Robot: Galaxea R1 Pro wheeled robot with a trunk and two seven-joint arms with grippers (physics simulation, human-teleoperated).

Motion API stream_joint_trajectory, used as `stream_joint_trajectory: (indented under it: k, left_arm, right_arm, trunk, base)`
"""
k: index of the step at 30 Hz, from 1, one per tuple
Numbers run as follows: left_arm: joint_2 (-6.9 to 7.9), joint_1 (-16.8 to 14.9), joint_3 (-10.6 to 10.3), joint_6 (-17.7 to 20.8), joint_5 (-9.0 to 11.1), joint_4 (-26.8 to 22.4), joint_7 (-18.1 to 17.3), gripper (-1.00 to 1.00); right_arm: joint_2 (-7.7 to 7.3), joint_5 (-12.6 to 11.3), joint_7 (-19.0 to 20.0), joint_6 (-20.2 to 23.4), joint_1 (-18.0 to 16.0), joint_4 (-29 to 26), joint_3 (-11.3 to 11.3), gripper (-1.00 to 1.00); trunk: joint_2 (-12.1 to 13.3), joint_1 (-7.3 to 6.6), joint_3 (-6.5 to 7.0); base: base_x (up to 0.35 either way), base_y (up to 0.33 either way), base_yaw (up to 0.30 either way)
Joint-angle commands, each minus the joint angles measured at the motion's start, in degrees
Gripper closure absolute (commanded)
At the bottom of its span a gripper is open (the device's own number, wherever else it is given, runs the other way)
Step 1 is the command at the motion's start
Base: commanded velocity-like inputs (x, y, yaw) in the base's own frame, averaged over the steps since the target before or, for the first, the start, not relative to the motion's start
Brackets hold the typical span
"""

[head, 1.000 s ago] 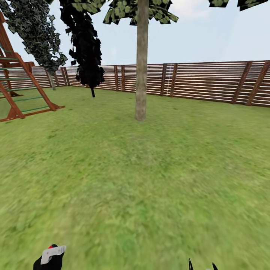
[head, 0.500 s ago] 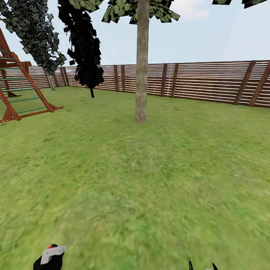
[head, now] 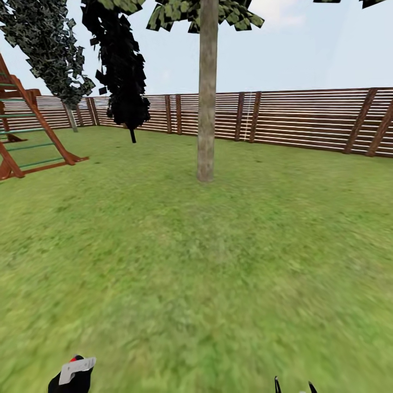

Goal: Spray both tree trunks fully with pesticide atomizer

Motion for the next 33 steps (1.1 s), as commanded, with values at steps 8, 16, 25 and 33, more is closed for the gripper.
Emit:
stream_joint_trajectory:
  k: [8,16,25,33]
  left_arm:
    - [0.0,0.0,0.0,-0.1,0.0,0.0,0.0,1.0]
    - [0.0,0.0,0.0,-0.1,0.0,-0.1,0.0,1.0]
    - [0.0,0.0,0.0,-0.1,0.0,-0.1,0.0,1.0]
    - [0.0,0.0,0.0,-0.1,0.0,-0.1,0.0,1.0]
  right_arm:
    - [0.01,0.0,0.0,0.0,0.0,0.0,0.0,-1.0]
    - [0.03,0.0,0.0,0.0,0.0,0.0,0.0,-1.0]
    - [0.03,0.0,0.0,0.0,0.0,0.0,0.0,-1.0]
    - [0.01,0.0,0.0,0.0,0.0,0.0,0.0,-1.0]
  trunk:
    - [0.0,0.0,0.0]
    - [0.0,0.0,0.0]
    - [0.0,0.0,0.0]
    - [0.0,0.0,0.0]
  base:
    - [0.34,0.0,0.0]
    - [0.34,0.0,0.0]
    - [0.34,0.0,0.0]
    - [0.34,0.0,0.0]
